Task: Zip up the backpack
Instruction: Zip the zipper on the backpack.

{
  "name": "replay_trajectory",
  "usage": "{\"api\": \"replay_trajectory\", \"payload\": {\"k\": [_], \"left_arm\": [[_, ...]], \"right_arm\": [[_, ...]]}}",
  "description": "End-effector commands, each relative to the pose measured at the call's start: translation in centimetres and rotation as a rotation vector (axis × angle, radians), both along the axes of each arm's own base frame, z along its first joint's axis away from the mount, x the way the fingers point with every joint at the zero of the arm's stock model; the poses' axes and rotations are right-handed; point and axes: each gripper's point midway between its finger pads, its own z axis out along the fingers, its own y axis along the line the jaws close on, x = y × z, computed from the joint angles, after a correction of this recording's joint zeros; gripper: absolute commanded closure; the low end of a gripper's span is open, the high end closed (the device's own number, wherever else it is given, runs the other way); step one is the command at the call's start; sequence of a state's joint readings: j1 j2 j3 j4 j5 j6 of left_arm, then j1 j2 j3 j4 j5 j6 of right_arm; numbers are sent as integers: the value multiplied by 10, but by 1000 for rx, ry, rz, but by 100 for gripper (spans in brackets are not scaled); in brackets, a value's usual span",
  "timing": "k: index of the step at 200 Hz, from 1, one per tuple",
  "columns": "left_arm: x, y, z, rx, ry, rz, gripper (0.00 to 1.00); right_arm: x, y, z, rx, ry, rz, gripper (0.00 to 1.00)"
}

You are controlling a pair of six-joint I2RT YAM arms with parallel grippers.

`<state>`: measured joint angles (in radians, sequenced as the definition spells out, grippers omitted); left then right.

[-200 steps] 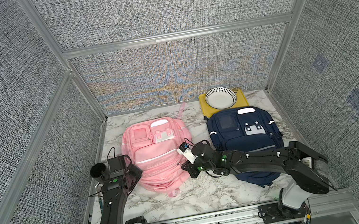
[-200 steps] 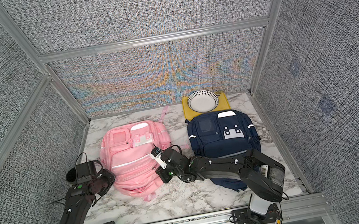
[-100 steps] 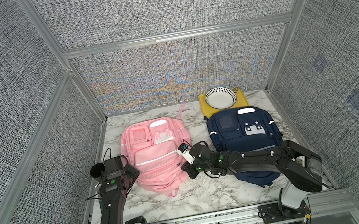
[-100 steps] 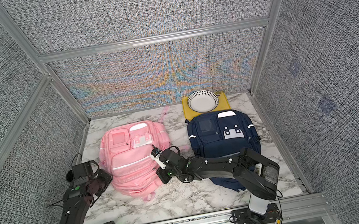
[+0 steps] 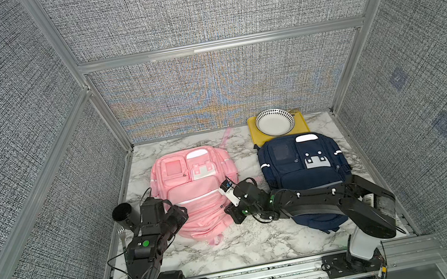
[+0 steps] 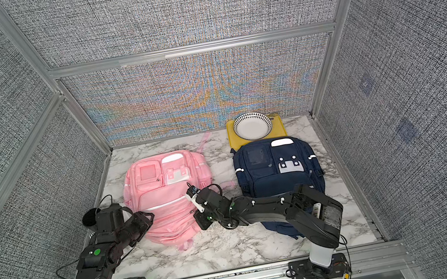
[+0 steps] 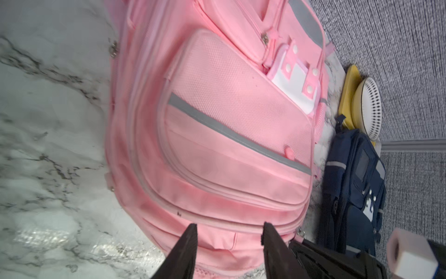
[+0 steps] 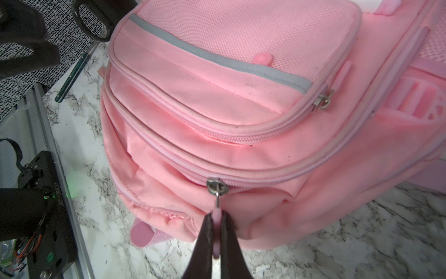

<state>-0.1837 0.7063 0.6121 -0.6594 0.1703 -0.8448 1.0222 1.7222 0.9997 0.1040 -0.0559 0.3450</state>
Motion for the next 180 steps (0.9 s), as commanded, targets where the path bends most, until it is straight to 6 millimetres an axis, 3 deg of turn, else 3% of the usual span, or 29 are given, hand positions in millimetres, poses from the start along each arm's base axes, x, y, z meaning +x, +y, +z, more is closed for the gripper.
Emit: {"api": "replay_trajectory", "payload": {"k": [1, 78, 180], "left_arm": [[3, -11, 1, -5, 1, 13, 52], [-5, -77, -15, -63, 13, -71, 50], [-12, -103, -27, -89, 58, -59, 41]], "right_arm": [[5, 2, 5, 25, -31, -17, 100], [8, 6, -1, 8, -40, -7, 100], [13, 1, -10, -24, -53, -22, 100]]}}
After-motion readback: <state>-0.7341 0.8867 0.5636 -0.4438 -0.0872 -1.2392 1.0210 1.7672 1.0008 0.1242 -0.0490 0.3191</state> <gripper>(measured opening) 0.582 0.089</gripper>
